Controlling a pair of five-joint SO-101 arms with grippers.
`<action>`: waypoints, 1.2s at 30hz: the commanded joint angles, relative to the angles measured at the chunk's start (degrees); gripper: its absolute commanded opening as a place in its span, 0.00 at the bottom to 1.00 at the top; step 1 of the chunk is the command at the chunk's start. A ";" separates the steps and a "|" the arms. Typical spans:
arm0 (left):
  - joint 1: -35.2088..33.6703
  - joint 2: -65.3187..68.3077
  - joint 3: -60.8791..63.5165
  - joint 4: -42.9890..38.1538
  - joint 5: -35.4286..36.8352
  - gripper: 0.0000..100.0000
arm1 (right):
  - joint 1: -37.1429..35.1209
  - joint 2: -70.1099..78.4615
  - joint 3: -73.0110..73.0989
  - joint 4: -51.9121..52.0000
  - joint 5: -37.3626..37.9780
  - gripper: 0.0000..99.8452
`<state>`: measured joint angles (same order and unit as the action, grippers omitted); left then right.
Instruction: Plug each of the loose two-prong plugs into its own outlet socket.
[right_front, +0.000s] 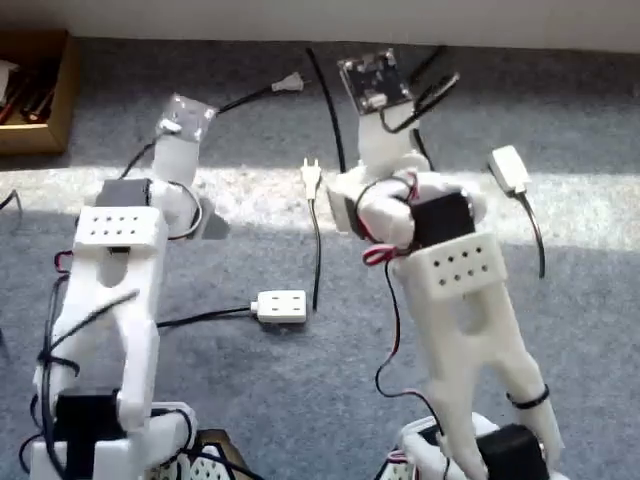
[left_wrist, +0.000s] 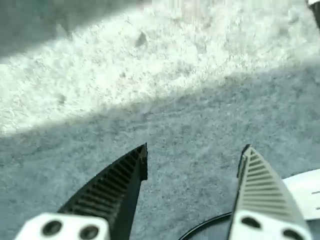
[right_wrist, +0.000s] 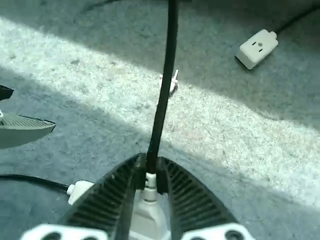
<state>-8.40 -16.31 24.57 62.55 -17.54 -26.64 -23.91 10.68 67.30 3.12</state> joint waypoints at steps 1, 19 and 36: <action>0.31 -15.78 -2.86 3.43 -0.62 0.30 | -1.10 -9.89 21.58 -18.51 -0.70 0.00; 0.40 -86.20 59.47 -2.81 -0.70 0.36 | -8.40 -11.12 25.19 -26.95 -1.93 0.00; 5.32 -87.69 48.75 -7.21 -0.44 0.63 | -6.37 -5.14 19.21 -18.51 -12.22 0.00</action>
<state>-2.42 -103.60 78.20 58.59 -17.89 -33.05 -30.59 30.29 48.84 -6.90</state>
